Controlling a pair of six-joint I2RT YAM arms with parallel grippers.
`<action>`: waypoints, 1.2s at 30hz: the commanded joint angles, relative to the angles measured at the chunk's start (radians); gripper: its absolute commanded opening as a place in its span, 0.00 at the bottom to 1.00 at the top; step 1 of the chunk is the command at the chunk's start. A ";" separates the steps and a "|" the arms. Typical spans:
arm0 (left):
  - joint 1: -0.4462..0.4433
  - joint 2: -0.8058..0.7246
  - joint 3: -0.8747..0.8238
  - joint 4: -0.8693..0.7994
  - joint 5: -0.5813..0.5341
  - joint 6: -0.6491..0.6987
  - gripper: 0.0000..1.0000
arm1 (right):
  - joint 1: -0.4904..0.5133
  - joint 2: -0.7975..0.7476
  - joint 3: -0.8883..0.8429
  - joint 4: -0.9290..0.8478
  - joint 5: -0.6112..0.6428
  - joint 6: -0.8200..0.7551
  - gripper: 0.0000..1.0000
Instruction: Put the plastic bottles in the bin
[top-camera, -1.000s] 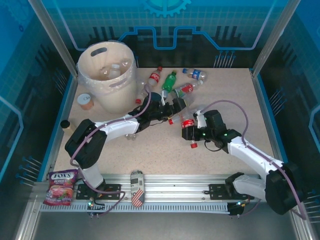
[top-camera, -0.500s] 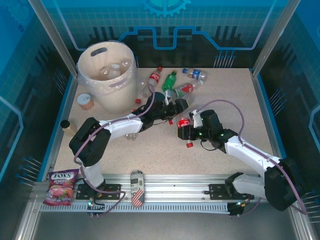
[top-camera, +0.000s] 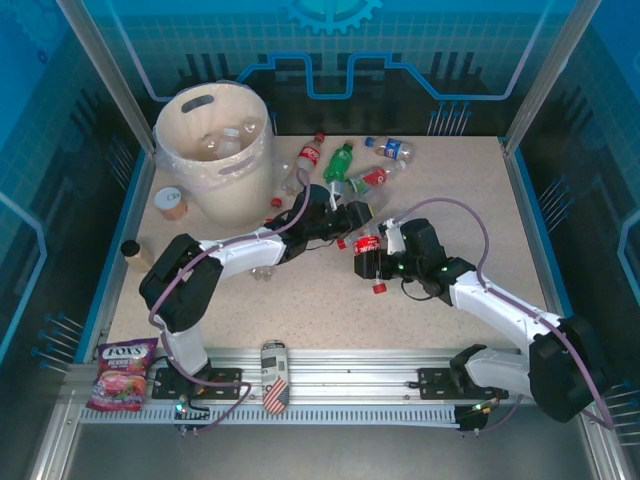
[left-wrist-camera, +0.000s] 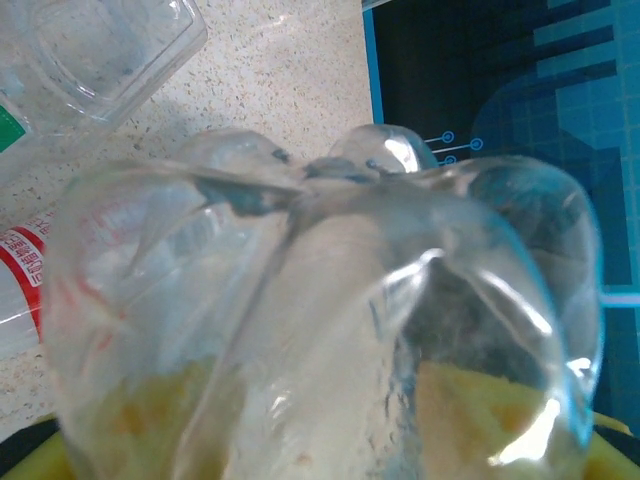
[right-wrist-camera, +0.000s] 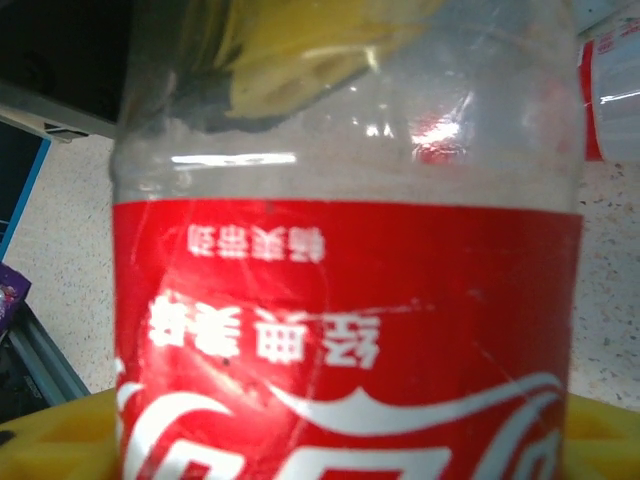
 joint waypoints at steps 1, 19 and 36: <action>0.011 -0.033 -0.001 0.008 -0.009 0.011 0.49 | 0.010 -0.034 0.048 -0.065 0.019 -0.060 0.76; 0.080 -0.119 0.220 -0.233 -0.014 0.236 0.42 | -0.255 -0.208 0.021 -0.223 0.044 -0.001 1.00; 0.487 -0.228 0.653 -0.497 -0.122 0.484 0.02 | -0.268 -0.252 -0.038 -0.231 0.060 0.002 1.00</action>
